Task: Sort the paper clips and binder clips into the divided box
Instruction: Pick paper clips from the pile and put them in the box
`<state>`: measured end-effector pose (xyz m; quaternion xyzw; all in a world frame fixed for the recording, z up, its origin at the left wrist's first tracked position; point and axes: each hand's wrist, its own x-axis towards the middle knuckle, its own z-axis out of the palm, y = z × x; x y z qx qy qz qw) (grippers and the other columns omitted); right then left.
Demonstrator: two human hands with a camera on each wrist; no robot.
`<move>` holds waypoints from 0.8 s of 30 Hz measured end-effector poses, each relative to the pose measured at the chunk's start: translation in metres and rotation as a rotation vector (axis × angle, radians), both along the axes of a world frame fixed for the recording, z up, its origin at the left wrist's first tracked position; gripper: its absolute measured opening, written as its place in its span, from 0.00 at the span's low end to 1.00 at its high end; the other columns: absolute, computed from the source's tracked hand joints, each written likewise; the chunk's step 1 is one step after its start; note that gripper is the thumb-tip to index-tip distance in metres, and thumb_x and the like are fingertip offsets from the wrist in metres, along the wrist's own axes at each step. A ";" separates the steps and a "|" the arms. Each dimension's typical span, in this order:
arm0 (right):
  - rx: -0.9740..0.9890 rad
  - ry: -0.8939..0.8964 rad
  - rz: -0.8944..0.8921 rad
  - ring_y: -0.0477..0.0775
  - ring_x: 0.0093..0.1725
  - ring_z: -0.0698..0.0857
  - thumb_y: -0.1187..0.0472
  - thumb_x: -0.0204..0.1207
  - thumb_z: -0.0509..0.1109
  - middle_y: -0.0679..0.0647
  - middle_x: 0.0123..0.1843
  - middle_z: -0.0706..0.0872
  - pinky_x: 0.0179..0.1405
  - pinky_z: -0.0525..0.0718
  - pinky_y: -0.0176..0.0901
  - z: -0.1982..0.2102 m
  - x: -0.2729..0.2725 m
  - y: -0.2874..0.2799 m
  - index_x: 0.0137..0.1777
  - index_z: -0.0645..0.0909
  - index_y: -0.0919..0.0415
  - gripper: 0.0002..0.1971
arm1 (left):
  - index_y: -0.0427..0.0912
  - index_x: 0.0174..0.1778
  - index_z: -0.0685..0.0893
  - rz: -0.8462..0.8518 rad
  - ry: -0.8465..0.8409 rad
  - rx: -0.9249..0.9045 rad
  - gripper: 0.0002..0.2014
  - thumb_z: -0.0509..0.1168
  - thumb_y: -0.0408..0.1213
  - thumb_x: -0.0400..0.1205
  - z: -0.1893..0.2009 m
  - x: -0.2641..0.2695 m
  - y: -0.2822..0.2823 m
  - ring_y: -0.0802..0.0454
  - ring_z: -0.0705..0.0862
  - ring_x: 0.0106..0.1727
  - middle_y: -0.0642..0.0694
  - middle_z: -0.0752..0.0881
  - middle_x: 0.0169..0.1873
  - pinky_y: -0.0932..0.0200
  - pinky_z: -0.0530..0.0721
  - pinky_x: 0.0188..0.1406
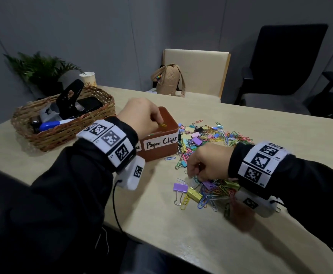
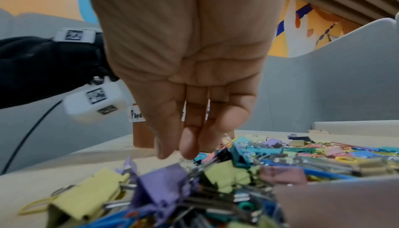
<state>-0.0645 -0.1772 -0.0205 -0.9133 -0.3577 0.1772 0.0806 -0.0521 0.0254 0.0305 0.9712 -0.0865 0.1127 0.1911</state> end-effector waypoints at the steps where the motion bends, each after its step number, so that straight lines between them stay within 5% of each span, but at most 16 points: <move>1: -0.015 0.006 0.022 0.38 0.41 0.80 0.71 0.72 0.70 0.46 0.47 0.88 0.37 0.73 0.20 0.000 -0.002 0.002 0.56 0.88 0.56 0.15 | 0.47 0.45 0.92 0.033 -0.012 -0.004 0.08 0.70 0.30 0.77 -0.001 0.005 0.002 0.55 0.84 0.49 0.51 0.87 0.44 0.66 0.79 0.52; 5: -0.064 -0.036 0.049 0.43 0.49 0.83 0.71 0.74 0.68 0.47 0.55 0.89 0.47 0.77 0.32 -0.002 -0.005 0.004 0.59 0.87 0.53 0.18 | 0.48 0.55 0.90 0.096 -0.017 -0.017 0.11 0.69 0.33 0.79 -0.014 0.012 0.008 0.51 0.86 0.53 0.49 0.89 0.50 0.62 0.80 0.60; 9: -0.001 -0.110 -0.022 0.44 0.40 0.80 0.69 0.75 0.66 0.46 0.44 0.88 0.40 0.75 0.32 0.002 0.001 -0.004 0.51 0.87 0.55 0.12 | 0.49 0.54 0.89 -0.056 -0.094 0.001 0.10 0.72 0.40 0.77 -0.019 -0.004 -0.003 0.54 0.85 0.48 0.52 0.87 0.45 0.58 0.83 0.55; 12: -0.047 -0.044 -0.005 0.45 0.40 0.80 0.67 0.71 0.71 0.45 0.41 0.85 0.37 0.75 0.33 0.004 -0.002 -0.013 0.51 0.88 0.55 0.11 | 0.51 0.45 0.90 -0.241 0.077 0.120 0.05 0.73 0.41 0.75 -0.026 -0.020 -0.020 0.59 0.84 0.45 0.57 0.86 0.41 0.65 0.80 0.49; 16: -0.216 -0.030 0.050 0.52 0.55 0.80 0.59 0.70 0.76 0.49 0.58 0.80 0.49 0.79 0.42 -0.001 -0.011 -0.019 0.63 0.84 0.48 0.20 | 0.51 0.47 0.90 -0.373 0.412 0.261 0.08 0.75 0.42 0.74 -0.049 -0.031 -0.038 0.61 0.82 0.41 0.58 0.85 0.39 0.68 0.77 0.38; 24: -0.203 -0.120 0.102 0.55 0.59 0.79 0.62 0.72 0.72 0.51 0.60 0.79 0.52 0.78 0.45 -0.007 -0.016 -0.022 0.60 0.84 0.52 0.16 | 0.47 0.46 0.85 -0.450 0.469 0.397 0.09 0.75 0.40 0.72 -0.068 -0.036 -0.055 0.57 0.78 0.39 0.58 0.78 0.33 0.64 0.76 0.36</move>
